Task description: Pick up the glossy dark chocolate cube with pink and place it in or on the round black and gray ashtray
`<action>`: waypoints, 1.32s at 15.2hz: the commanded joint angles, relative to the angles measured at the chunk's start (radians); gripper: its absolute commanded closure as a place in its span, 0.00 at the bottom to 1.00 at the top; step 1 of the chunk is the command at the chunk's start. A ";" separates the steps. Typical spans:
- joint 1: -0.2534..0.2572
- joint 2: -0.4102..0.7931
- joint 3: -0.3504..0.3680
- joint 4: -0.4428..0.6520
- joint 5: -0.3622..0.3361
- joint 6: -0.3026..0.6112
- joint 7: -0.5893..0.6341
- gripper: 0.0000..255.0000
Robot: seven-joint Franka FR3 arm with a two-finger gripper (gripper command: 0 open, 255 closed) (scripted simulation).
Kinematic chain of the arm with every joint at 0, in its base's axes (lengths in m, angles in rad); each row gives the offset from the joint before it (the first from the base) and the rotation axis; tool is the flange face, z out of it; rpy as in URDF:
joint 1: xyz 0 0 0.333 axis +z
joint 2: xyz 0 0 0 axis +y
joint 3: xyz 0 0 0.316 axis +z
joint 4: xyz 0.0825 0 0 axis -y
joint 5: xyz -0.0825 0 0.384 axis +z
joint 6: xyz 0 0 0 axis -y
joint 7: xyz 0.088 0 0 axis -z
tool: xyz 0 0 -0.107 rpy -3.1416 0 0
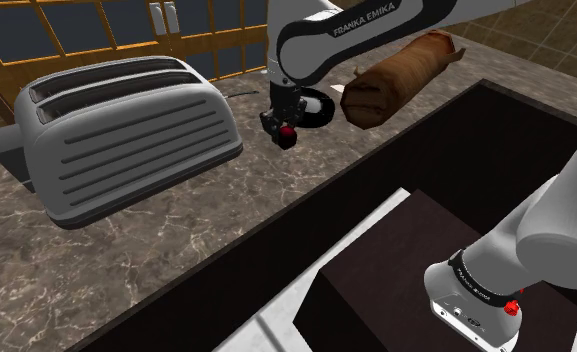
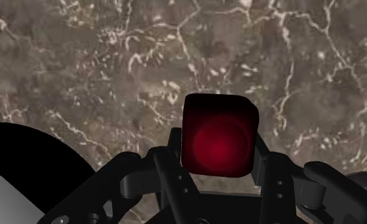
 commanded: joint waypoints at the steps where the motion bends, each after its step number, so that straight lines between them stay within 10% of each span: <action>1: -0.001 -0.013 0.001 0.010 0.005 -0.023 -0.004 1.00; 20: -0.027 -0.064 -0.014 0.170 0.025 -0.230 -0.063 1.00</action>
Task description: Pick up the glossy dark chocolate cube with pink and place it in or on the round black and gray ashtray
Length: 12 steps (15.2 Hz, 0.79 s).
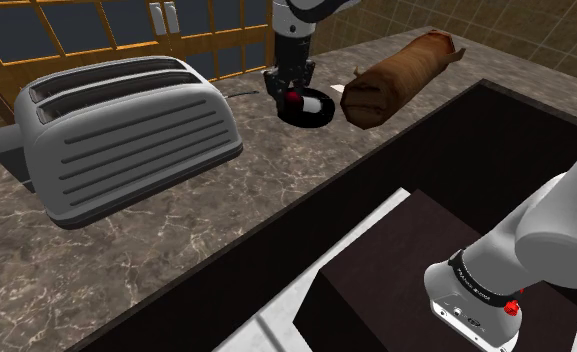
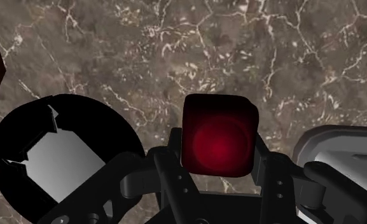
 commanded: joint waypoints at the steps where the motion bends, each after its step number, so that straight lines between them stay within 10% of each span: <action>1: -0.019 0.023 -0.016 0.029 -0.005 -0.006 -0.034 1.00; 12: -0.128 0.236 -0.101 0.328 -0.032 -0.089 -0.231 1.00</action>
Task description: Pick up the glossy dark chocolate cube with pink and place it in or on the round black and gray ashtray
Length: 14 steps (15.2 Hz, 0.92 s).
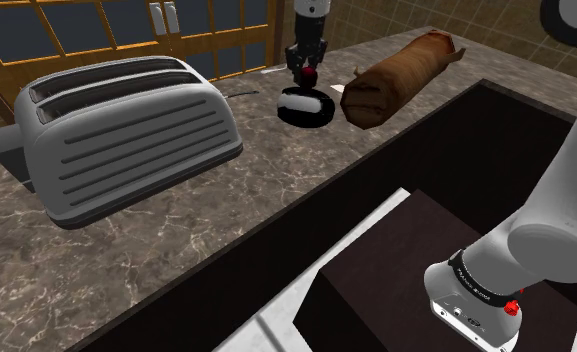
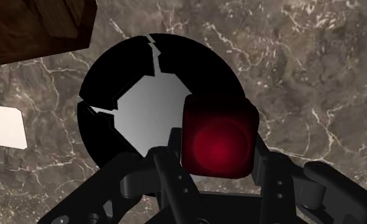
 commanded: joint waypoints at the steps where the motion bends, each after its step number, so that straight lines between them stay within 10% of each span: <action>1: -0.019 0.046 -0.013 0.067 -0.003 -0.020 -0.034 1.00; 4: -0.048 0.143 -0.032 0.215 -0.008 -0.069 -0.090 1.00; 14: -0.051 0.161 -0.034 0.108 -0.013 0.055 -0.083 1.00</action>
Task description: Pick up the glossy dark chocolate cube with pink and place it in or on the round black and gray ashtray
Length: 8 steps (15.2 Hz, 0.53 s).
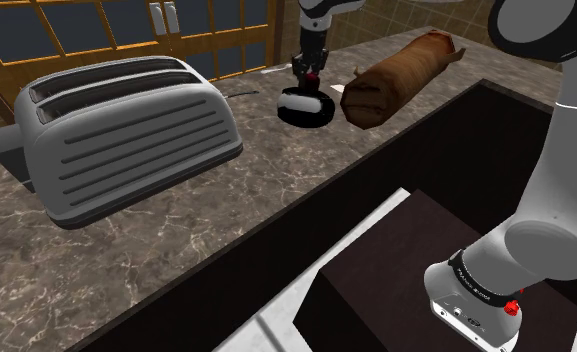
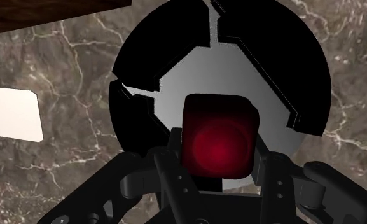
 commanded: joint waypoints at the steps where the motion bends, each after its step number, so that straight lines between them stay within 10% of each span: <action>1: 0.001 0.004 0.000 -0.019 -0.001 0.024 0.003 1.00; 8: 0.001 0.013 -0.001 -0.040 -0.003 0.054 0.005 1.00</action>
